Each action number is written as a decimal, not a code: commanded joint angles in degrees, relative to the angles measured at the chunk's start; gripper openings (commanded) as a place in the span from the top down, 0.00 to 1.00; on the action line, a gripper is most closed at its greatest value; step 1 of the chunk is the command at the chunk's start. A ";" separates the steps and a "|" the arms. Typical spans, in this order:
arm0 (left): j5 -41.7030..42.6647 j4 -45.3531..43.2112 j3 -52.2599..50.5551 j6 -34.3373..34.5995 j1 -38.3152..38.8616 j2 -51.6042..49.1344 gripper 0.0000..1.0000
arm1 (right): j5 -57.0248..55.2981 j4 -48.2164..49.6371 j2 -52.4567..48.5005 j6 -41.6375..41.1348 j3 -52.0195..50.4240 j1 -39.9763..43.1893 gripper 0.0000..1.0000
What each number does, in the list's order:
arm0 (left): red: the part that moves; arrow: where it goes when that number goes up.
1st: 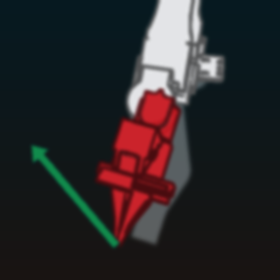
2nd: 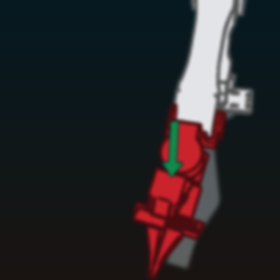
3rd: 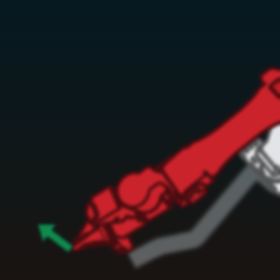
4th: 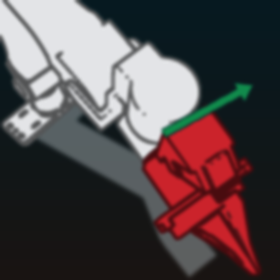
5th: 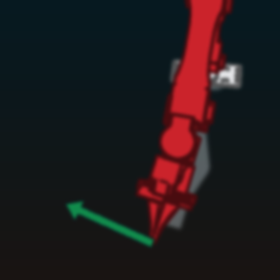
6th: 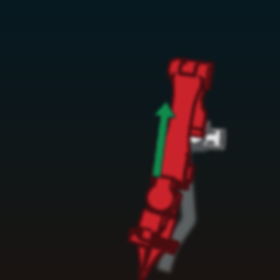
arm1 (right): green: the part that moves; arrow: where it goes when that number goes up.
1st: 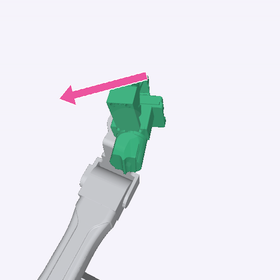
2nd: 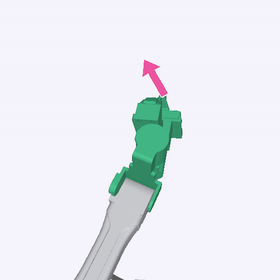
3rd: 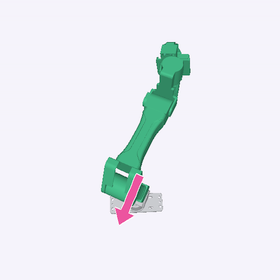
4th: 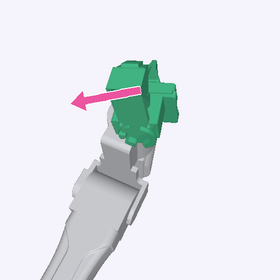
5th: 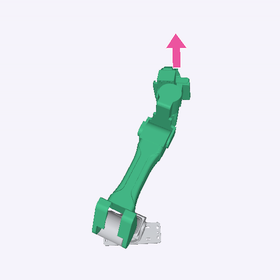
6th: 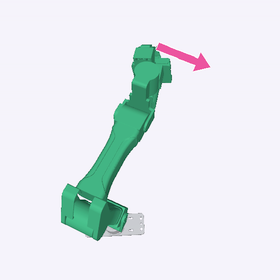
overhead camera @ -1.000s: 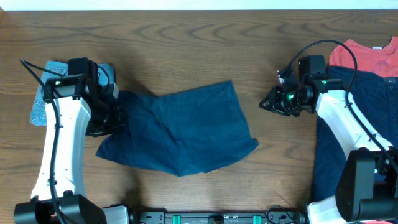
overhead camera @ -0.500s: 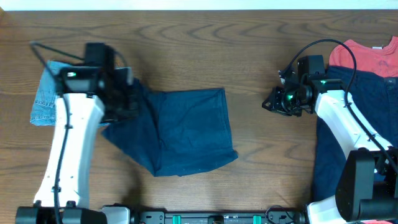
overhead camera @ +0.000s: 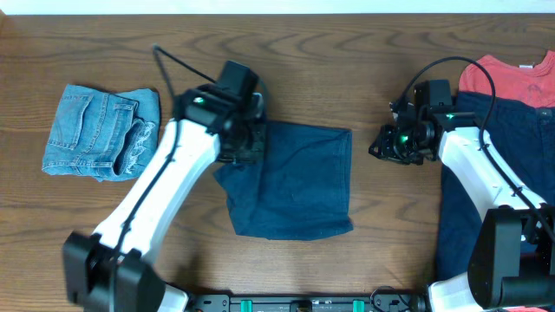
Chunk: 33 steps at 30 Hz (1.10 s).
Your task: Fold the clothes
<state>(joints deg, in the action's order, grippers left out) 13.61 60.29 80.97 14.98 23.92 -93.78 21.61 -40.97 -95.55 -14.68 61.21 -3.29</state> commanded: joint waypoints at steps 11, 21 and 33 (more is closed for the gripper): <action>-1.64 1.29 1.70 1.62 0.52 -0.57 0.94 | 6.23 16.81 -0.42 4.02 -13.31 -4.04 0.94; -1.64 4.17 2.56 1.60 0.52 4.44 0.94 | 6.58 29.94 -0.46 4.04 -20.61 -5.05 0.98; -1.66 4.79 2.54 1.60 0.52 7.32 0.94 | 11.08 29.20 -0.48 7.28 -20.96 -5.05 0.96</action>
<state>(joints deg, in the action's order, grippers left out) 12.03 64.95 81.60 16.51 24.75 -87.22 31.75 -11.40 -95.61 -8.69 40.64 -7.81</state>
